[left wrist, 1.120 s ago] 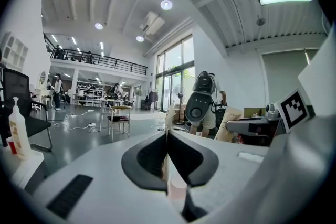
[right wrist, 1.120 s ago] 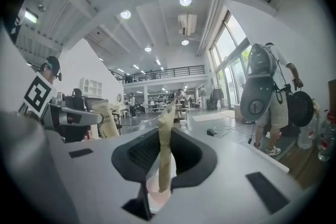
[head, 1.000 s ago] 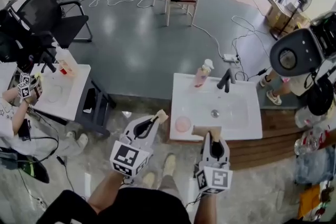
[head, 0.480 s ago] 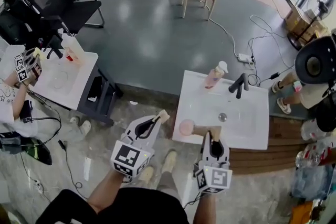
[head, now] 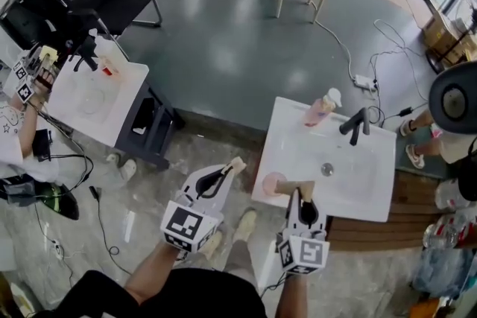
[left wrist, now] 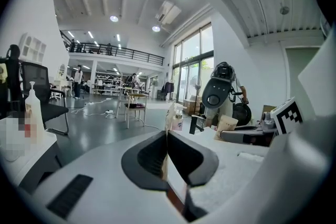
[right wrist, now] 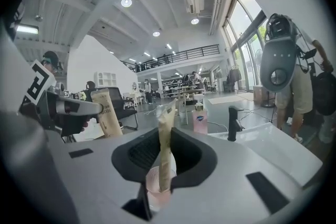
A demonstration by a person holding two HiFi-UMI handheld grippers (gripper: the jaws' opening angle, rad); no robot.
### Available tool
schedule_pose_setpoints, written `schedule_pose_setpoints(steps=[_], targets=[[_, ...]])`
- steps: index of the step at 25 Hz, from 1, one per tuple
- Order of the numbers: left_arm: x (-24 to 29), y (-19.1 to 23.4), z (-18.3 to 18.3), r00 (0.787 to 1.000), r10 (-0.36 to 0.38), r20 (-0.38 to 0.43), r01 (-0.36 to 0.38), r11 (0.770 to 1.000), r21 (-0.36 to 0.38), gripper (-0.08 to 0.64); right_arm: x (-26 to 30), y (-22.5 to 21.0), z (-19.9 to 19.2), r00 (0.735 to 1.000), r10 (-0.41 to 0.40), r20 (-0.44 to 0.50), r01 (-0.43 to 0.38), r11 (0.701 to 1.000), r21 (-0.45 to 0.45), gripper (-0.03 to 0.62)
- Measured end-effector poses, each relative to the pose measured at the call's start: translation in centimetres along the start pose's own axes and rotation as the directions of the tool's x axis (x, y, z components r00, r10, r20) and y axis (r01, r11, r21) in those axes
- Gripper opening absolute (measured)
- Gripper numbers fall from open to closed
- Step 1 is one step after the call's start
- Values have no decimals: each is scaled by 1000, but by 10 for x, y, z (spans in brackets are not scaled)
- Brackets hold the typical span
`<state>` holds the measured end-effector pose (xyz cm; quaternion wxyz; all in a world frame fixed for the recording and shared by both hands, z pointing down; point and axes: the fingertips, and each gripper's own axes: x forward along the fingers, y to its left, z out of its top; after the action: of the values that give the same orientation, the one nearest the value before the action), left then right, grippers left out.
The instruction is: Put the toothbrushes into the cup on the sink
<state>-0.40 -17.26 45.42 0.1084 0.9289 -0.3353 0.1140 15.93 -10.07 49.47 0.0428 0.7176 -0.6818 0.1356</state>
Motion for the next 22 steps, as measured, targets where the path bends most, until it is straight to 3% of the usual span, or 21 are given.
schedule_pose_setpoints(steps=[8, 14, 22], targets=[[10, 5, -26, 999, 19, -49, -21, 999, -32, 5, 16, -7, -33, 999, 8, -48, -7, 1000, 12, 57], [16, 5, -33, 998, 27, -54, -27, 1000, -13, 5, 22, -10, -46, 997, 18, -78, -16, 1000, 22, 57], [16, 9, -48, 994, 41, -99, -46, 998, -48, 5, 32, -11, -57, 994, 23, -103, -22, 1000, 16, 57]])
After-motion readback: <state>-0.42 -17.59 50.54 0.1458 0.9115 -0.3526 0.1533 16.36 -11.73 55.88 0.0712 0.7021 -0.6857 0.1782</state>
